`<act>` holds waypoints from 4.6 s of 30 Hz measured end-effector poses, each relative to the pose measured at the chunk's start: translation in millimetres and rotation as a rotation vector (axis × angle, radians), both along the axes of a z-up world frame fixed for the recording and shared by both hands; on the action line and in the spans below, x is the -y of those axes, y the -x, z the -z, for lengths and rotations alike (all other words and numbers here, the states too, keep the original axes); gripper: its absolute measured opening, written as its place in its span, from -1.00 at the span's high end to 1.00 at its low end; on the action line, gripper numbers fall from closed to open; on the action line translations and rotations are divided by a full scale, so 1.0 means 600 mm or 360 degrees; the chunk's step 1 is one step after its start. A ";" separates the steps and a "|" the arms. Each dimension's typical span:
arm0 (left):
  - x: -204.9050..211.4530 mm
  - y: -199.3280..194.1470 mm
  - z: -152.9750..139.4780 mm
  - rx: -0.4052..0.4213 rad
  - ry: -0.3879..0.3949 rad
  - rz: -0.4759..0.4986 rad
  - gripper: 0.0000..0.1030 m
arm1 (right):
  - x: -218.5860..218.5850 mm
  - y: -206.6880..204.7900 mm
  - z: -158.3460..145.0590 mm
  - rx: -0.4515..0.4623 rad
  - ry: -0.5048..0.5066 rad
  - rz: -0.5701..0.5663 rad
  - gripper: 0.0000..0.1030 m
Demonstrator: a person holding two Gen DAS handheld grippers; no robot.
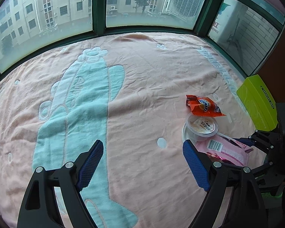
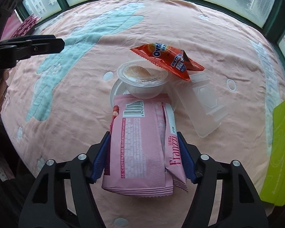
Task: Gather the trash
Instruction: 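Grasp the pink biscuit wrapper with the right tool while the left tool grasps the orange wrapper, then carry both wrappers to the green basket and open both tools over it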
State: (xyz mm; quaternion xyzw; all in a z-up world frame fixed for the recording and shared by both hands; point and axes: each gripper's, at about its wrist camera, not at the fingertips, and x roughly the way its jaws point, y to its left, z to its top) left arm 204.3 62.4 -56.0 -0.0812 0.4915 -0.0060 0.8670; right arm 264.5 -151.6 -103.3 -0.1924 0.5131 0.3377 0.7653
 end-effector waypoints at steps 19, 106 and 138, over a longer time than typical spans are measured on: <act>0.077 -0.013 -0.020 0.0068 -0.0013 0.0146 -0.60 | 0.090 0.108 -0.087 0.0120 -0.0300 0.0139 -0.17; 0.608 0.084 -0.117 0.0118 0.0325 0.1232 0.37 | 0.611 0.364 -0.059 0.0441 -0.0337 0.1755 -0.29; 0.786 0.135 -0.028 -0.0073 0.0300 0.1455 0.30 | 0.666 0.454 -0.092 0.0571 -0.0453 0.1906 -0.56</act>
